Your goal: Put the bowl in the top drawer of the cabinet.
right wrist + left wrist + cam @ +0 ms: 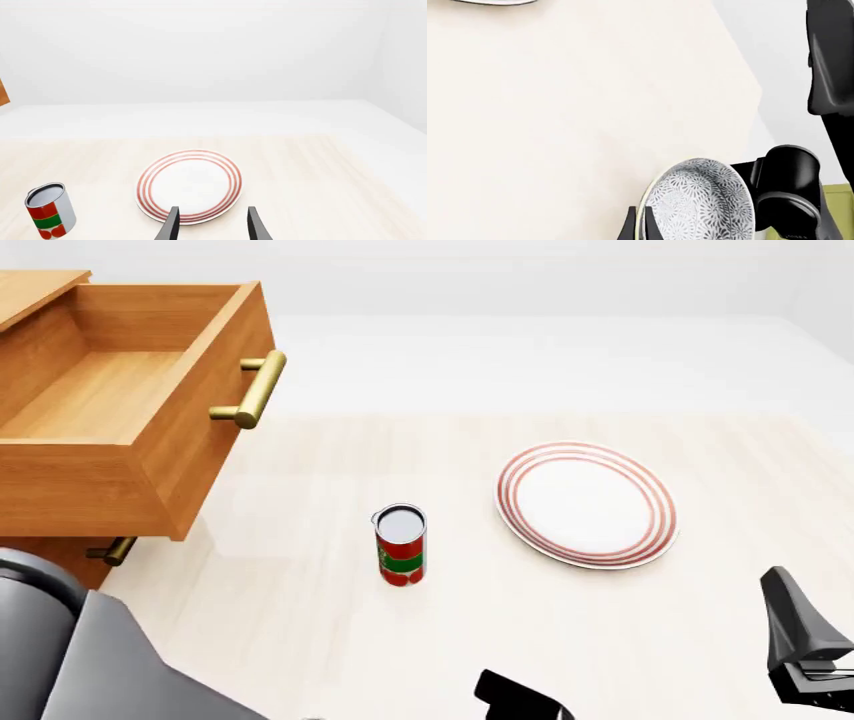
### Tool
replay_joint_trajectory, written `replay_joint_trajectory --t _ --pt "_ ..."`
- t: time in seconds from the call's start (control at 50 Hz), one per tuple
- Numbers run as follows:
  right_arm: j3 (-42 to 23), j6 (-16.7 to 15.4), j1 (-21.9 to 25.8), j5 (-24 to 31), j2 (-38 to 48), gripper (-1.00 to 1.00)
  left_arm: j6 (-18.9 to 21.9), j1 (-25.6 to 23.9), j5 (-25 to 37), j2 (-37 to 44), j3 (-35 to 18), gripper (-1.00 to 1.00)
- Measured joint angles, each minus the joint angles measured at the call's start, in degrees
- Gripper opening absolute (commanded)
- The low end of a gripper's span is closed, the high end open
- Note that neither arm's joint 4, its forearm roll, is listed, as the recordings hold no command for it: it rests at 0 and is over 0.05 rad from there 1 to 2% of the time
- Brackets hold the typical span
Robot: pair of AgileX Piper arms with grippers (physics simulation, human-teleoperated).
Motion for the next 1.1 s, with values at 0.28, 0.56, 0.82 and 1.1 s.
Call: replay_joint_trajectory --t 0.28,0.56,0.82,1.1 --pt "0.0 0.0 0.0 0.0 0.0 1.0 0.5 1.7 1.6 -2.9 1.4 -1.0" --pt "0.0 0.0 0.0 0.0 0.0 1.0 1.6 3.4 4.5 -8.1 2.2 -1.0" --pt "0.0 0.0 0.0 0.0 0.0 1.0 2.9 5.6 7.1 -10.9 2.4 -1.0" --pt "0.0 0.0 0.0 0.0 0.0 1.0 4.1 8.6 10.4 -13.4 2.2 -1.0"
